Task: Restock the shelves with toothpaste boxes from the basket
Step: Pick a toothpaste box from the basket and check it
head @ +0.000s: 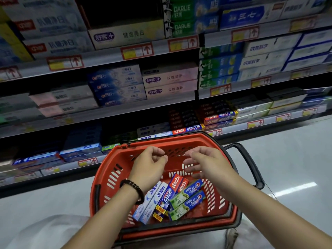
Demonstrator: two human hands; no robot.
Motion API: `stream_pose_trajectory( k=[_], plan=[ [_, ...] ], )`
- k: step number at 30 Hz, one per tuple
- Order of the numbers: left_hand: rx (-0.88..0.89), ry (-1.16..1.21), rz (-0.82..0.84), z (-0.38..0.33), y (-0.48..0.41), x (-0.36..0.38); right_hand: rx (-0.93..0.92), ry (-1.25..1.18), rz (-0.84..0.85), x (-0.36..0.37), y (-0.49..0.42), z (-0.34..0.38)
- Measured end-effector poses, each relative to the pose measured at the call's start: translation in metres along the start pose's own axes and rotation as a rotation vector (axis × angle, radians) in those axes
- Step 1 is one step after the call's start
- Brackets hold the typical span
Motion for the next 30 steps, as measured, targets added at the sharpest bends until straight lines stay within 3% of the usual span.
stream_pose_trajectory(
  k=[13, 26, 30],
  plan=[
    [-0.033, -0.184, 0.167, 0.028, -0.014, 0.036, 0.077, -0.091, 0.048, -0.010, -0.005, -0.008],
    [-0.280, -0.271, 0.308, 0.144, -0.055, 0.094, 0.121, -0.107, 0.073, -0.035, -0.017, -0.011],
    [-0.314, -0.405, 0.357, 0.175, -0.072, 0.115, 0.135, -0.100, 0.067, -0.043, -0.018, -0.012]
  ],
)
Point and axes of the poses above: each hand's wrist, its own y-axis away from the middle knuckle, its own x-axis out of the palm, z = x × y, the point moved 5 cm from there along -y, towards the middle knuckle, and after that the axes turned 13 degrees about y, right-handed, at the moved point
